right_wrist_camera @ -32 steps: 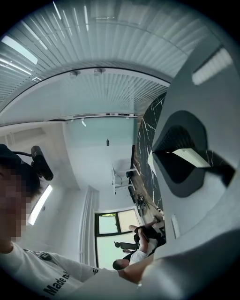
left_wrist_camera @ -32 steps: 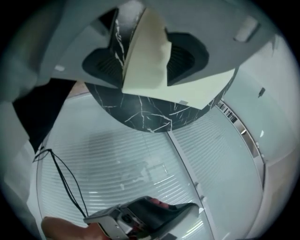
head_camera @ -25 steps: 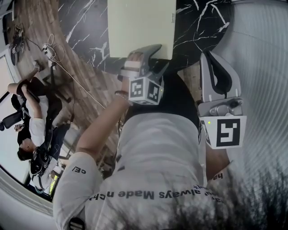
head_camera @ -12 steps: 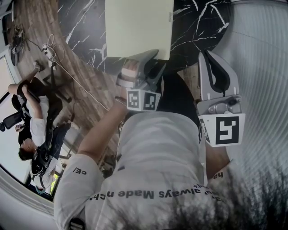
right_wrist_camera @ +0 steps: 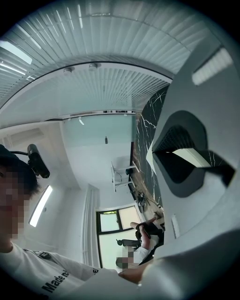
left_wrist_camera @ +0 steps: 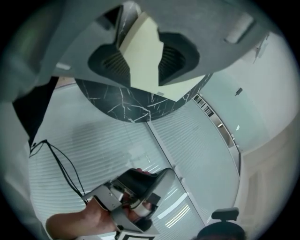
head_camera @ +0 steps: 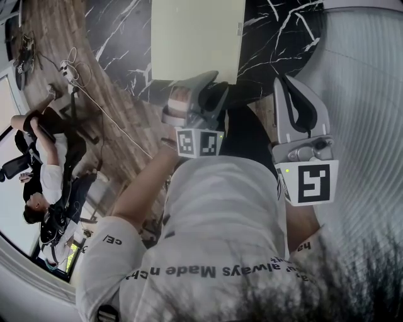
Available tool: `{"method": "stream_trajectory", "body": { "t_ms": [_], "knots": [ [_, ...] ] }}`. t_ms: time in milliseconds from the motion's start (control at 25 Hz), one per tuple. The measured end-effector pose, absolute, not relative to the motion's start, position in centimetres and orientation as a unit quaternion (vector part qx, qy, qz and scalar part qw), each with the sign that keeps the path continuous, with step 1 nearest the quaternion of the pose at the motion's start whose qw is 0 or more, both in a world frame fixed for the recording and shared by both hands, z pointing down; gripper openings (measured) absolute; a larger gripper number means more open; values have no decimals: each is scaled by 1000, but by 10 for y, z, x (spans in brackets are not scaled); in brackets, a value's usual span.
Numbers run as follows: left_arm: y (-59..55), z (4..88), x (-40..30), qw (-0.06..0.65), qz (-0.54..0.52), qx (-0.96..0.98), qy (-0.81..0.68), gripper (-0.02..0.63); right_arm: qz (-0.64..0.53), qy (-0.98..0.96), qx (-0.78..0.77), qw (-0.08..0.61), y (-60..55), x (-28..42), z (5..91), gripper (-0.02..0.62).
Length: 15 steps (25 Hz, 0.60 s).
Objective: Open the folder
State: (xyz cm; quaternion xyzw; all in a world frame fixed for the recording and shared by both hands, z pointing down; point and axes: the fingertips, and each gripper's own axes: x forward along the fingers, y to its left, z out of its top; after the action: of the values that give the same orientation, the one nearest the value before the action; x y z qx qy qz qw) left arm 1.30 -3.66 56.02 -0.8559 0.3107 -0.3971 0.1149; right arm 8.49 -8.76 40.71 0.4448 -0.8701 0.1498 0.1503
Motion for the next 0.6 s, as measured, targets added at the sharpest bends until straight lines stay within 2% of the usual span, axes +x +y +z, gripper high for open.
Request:
{"method": "stream_trajectory", "body": {
  "t_ms": [80,200,400,600],
  "knots": [
    [-31,571,15,122,-419,-853,285,237,154,-868,448,148,-88,83,406,2],
    [-22,590,18,155,-453,-841,250,270,157,-867,450,145,-89,82,405,2],
    [-23,610,15,210,-479,-819,234,265,160,-867,450,146,-88,81,408,2],
    [-24,604,14,225,-468,-818,249,225,161,-865,451,148,-85,83,410,2]
  ]
}}
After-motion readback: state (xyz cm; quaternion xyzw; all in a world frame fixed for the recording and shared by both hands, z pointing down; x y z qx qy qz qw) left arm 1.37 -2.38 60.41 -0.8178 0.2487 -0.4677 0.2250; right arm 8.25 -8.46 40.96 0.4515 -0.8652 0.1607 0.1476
